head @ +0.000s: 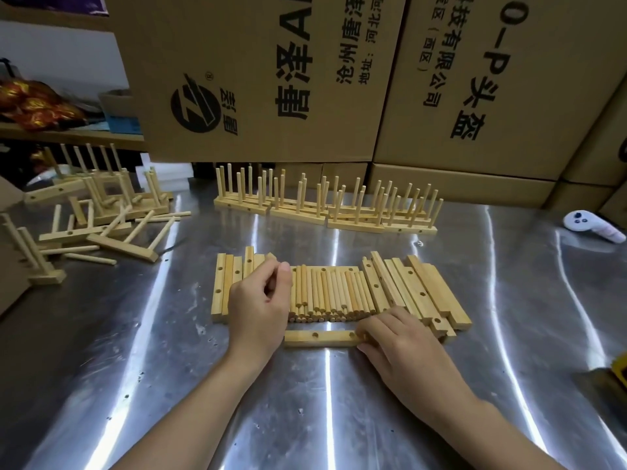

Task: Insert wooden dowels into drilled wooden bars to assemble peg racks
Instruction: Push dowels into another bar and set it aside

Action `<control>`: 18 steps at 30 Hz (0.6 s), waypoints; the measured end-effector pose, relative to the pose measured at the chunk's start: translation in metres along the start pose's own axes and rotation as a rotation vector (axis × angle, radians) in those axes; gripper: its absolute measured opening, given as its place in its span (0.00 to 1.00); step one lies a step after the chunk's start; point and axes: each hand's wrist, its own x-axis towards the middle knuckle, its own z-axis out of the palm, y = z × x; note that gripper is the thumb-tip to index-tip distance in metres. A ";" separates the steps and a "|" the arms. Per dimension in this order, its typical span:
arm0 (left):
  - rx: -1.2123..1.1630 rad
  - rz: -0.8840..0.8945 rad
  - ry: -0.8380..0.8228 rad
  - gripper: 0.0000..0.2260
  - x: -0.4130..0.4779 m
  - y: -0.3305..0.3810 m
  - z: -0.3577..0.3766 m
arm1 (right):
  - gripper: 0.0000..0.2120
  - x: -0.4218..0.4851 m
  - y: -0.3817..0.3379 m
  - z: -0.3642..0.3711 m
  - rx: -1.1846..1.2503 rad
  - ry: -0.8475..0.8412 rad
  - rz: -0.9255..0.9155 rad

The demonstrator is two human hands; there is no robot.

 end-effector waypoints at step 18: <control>-0.063 -0.056 0.105 0.18 0.004 -0.001 -0.001 | 0.06 0.020 0.088 -0.037 0.124 0.117 0.710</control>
